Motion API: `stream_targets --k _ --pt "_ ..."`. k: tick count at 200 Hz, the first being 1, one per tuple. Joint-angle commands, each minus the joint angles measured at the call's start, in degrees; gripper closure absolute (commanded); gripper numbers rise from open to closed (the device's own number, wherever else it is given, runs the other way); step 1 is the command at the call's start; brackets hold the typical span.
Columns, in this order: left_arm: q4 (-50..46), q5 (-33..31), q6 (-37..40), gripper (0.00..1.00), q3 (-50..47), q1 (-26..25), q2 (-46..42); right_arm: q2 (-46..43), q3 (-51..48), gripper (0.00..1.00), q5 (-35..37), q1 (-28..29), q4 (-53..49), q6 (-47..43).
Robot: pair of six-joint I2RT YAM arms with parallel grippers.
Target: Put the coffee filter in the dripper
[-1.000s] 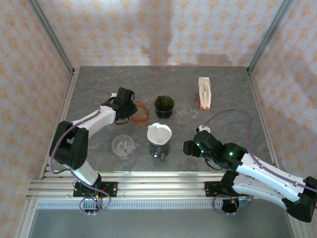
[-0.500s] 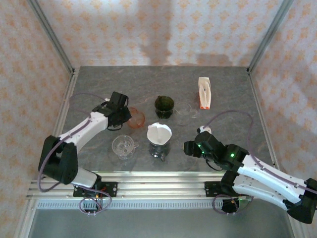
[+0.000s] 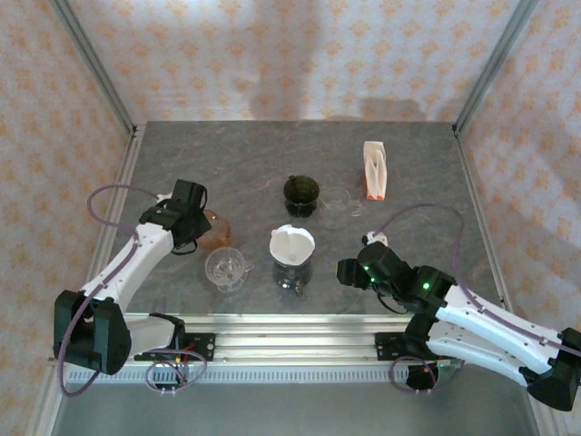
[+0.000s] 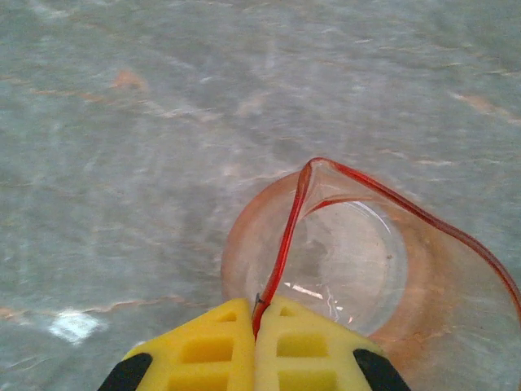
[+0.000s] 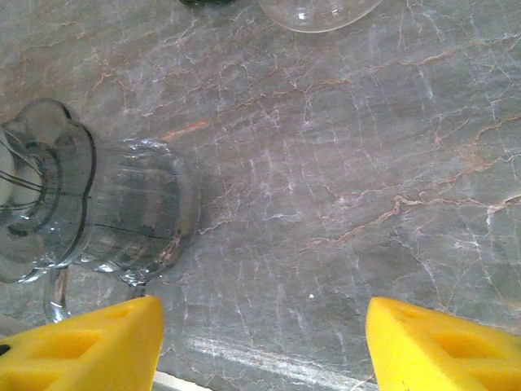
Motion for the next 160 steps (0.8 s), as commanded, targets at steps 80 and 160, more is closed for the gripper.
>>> stream_targets --k 80,160 --pt "-1.42 -6.58 1.2 0.95 -1.9 1.67 0.55 -0.73 -2.71 0.33 0.4 -0.19 3.4 1.18" --pt "0.21 -5.66 0.0 0.87 -3.75 2.29 2.36 -0.53 -3.76 0.33 -1.08 -0.19 4.84 1.65"
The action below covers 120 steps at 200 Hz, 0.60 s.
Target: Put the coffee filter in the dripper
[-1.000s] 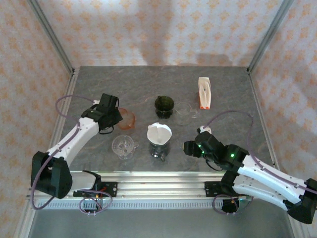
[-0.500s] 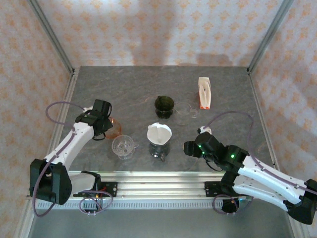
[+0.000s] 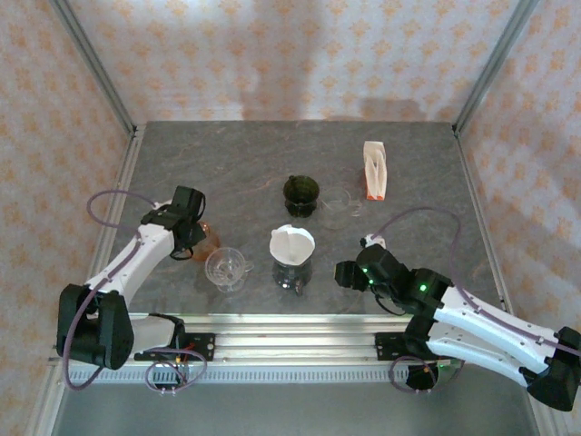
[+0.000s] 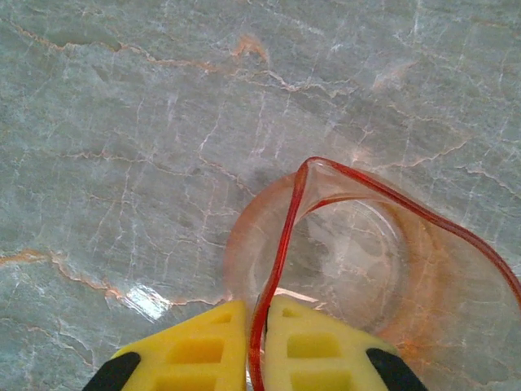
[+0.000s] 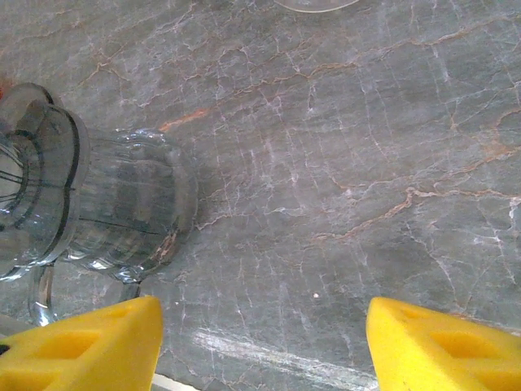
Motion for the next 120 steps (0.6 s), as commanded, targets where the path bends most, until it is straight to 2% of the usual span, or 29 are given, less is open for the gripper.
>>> stream_targets --k 1,61,81,120 --pt "1.31 -1.86 -1.22 0.87 -0.64 0.56 0.63 -0.43 -0.89 0.33 0.04 -0.19 1.41 0.92" --pt "1.34 -0.63 -2.11 0.67 -0.68 0.96 -0.79 -0.4 -1.35 0.33 -0.85 -0.2 2.09 1.28" --pt "0.69 0.44 -2.58 0.63 -0.08 0.99 -1.92 -0.38 -1.61 0.33 -1.6 -0.19 2.52 1.19" --pt "-0.06 4.0 -4.04 0.52 1.37 0.96 -6.28 0.48 -3.05 0.33 -8.08 -0.19 5.83 -0.28"
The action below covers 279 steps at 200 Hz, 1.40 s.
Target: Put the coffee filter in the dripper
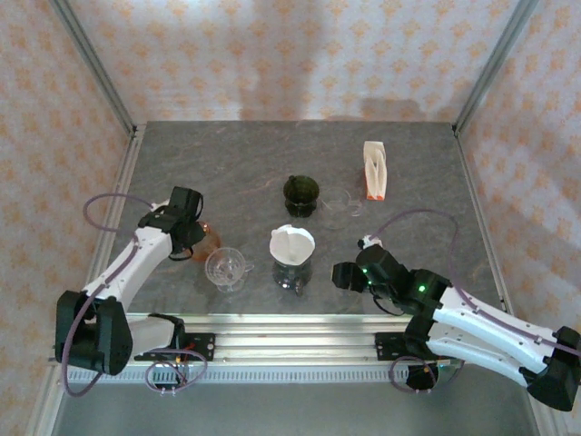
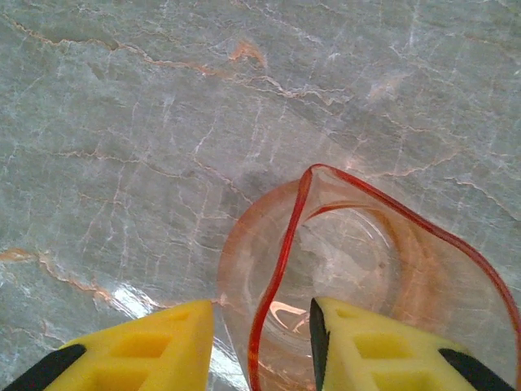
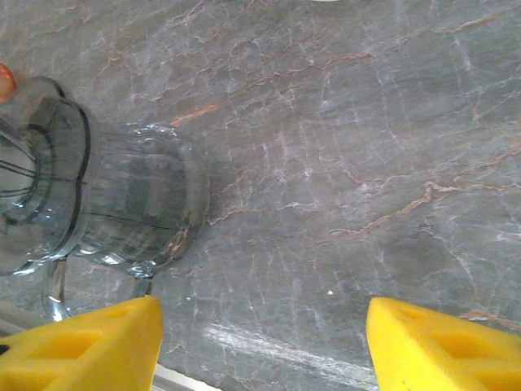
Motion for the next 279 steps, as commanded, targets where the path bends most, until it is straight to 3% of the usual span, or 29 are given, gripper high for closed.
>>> stream_targets --k 1,66,77,104,192,279 --pt "-1.29 1.89 -1.72 0.51 1.86 0.53 -3.45 0.5 -1.63 0.33 -4.39 -0.19 3.19 -0.8" --pt "1.11 9.31 -3.08 0.14 3.43 0.56 -12.3 11.43 -6.93 0.4 -19.67 -0.19 21.05 -1.86" --pt "1.22 9.84 -3.13 0.01 3.12 0.54 -13.68 13.54 -7.96 0.42 -21.51 -0.19 24.45 -1.41" --pt "0.77 11.22 -2.9 0.0 2.72 0.5 -15.84 16.76 -8.78 0.44 -22.61 -0.19 29.53 -1.17" --pt "0.68 13.96 -3.68 0.0 1.99 0.56 -18.24 24.27 -8.21 0.66 -22.24 -0.45 37.18 -3.35" --pt "0.06 14.81 -3.19 0.01 2.02 0.56 -18.67 31.02 -5.93 0.71 -20.58 -1.23 42.14 -4.7"
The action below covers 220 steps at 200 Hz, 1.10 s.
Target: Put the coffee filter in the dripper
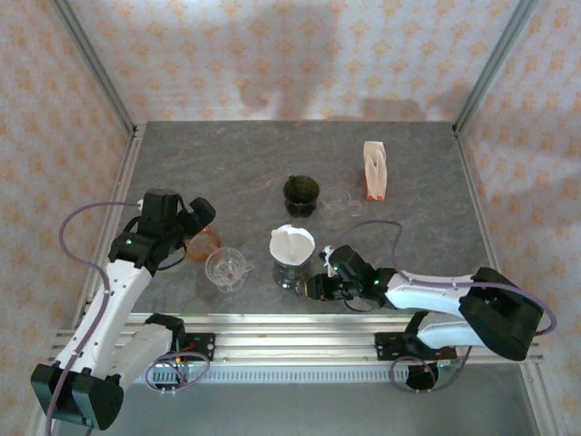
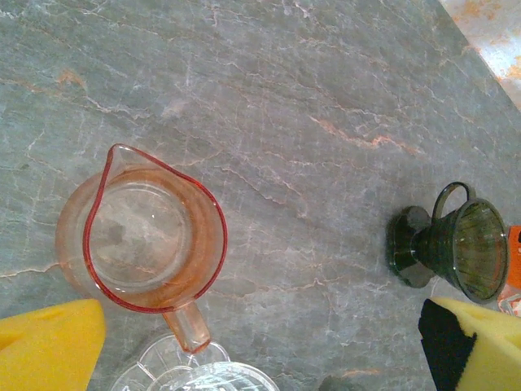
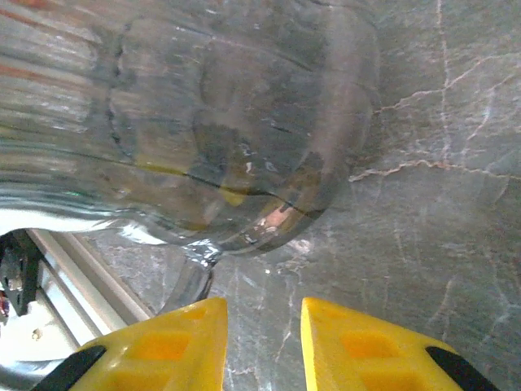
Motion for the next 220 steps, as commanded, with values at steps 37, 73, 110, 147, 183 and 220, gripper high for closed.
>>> stream_targets --k 37,73,110,147,183,220 --pt "-0.93 0.95 -0.19 0.01 -1.68 0.49 -2.41 4.26 4.33 0.71 2.18 -0.85 5.78 -1.8" --pt "-1.45 1.43 -0.38 0.01 -2.15 0.53 -3.3 7.51 6.07 0.72 3.75 -1.19 7.71 -1.66" --pt "-2.03 2.22 -0.62 0.01 -2.38 0.55 -4.11 10.68 7.83 0.72 5.33 -1.98 10.04 -1.01" --pt "-3.22 2.12 -0.84 0.02 -3.4 0.51 -5.31 14.92 10.91 0.72 5.53 -2.52 13.28 -0.56" --pt "-3.6 2.39 -2.22 0.03 -5.21 0.53 -7.06 19.99 14.87 0.72 5.91 -4.02 15.15 -0.38" --pt "-4.3 2.4 -2.64 0.05 -6.44 0.52 -8.08 24.48 18.84 0.73 5.38 -6.18 16.26 -1.16"
